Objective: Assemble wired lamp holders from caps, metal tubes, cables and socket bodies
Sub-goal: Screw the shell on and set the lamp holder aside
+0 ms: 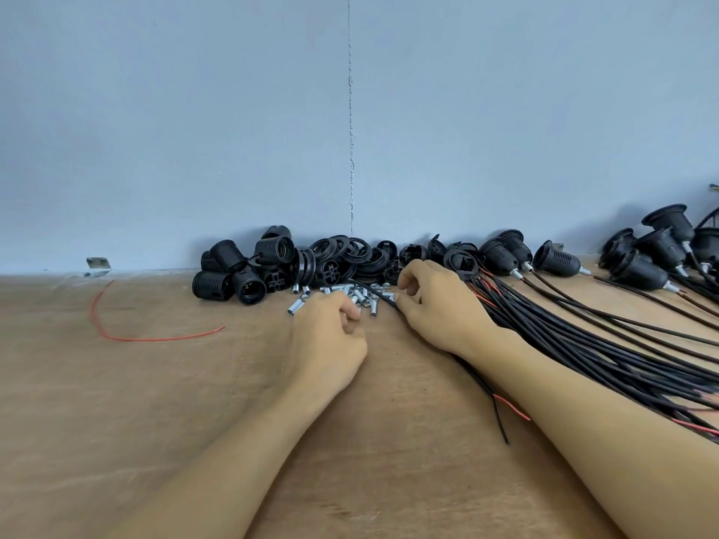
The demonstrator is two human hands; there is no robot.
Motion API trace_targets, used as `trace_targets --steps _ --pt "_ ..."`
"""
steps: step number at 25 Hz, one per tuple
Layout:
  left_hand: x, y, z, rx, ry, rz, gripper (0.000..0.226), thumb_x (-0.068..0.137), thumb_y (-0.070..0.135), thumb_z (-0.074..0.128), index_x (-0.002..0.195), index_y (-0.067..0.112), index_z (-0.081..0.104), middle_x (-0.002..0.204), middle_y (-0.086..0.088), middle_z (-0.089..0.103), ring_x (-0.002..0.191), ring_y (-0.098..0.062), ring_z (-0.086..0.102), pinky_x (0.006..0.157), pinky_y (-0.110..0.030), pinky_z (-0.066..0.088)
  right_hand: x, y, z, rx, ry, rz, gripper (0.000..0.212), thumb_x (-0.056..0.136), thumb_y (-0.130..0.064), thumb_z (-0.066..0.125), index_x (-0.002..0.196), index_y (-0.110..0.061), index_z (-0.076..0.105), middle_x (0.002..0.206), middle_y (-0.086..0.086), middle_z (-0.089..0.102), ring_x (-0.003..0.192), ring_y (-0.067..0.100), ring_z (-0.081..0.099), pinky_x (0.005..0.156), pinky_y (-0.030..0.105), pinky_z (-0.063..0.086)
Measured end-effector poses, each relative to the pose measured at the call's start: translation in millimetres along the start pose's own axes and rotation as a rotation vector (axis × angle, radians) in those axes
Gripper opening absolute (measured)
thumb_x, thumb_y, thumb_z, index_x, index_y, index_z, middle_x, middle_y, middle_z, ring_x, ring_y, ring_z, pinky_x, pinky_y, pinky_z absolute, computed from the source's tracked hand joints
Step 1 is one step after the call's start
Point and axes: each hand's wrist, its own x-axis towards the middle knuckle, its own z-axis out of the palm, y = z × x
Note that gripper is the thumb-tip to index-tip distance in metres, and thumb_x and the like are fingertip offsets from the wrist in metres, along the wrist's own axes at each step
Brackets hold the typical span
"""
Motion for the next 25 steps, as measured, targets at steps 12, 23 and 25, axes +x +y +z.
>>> trace_targets --steps 12,23,25 --pt "14.4 -18.2 -7.5 0.133 0.082 -0.061 0.024 0.088 0.010 0.064 0.108 0.018 0.074 0.097 -0.002 0.062 0.086 -0.013 0.053 0.073 -0.021 0.035 -14.7 -29.8 8.7 -0.047 -0.109 -0.283 0.024 0.095 -0.032 0.062 0.118 -0.029 0.068 0.109 -0.006 0.055 0.093 0.022 0.061 0.077 0.033 0.046" --pt "16.7 -20.7 -4.0 0.144 0.082 -0.038 0.009 0.088 0.013 0.070 0.085 0.017 0.077 0.099 -0.005 0.062 0.089 -0.021 0.065 0.077 -0.029 0.048 -14.7 -28.9 8.1 -0.017 -0.139 -0.260 0.018 0.095 -0.031 0.063 0.111 -0.026 0.069 0.106 -0.009 0.056 0.093 0.016 0.059 0.080 0.035 0.049" --pt "15.8 -21.1 -3.4 0.145 0.078 -0.032 0.011 0.088 0.012 0.069 0.080 0.018 0.074 0.097 -0.004 0.058 0.089 -0.021 0.063 0.078 -0.031 0.049 -14.7 -28.6 8.4 -0.022 -0.143 -0.247 0.021 0.095 -0.033 0.062 0.115 -0.027 0.068 0.108 -0.009 0.056 0.093 0.016 0.058 0.079 0.034 0.048"
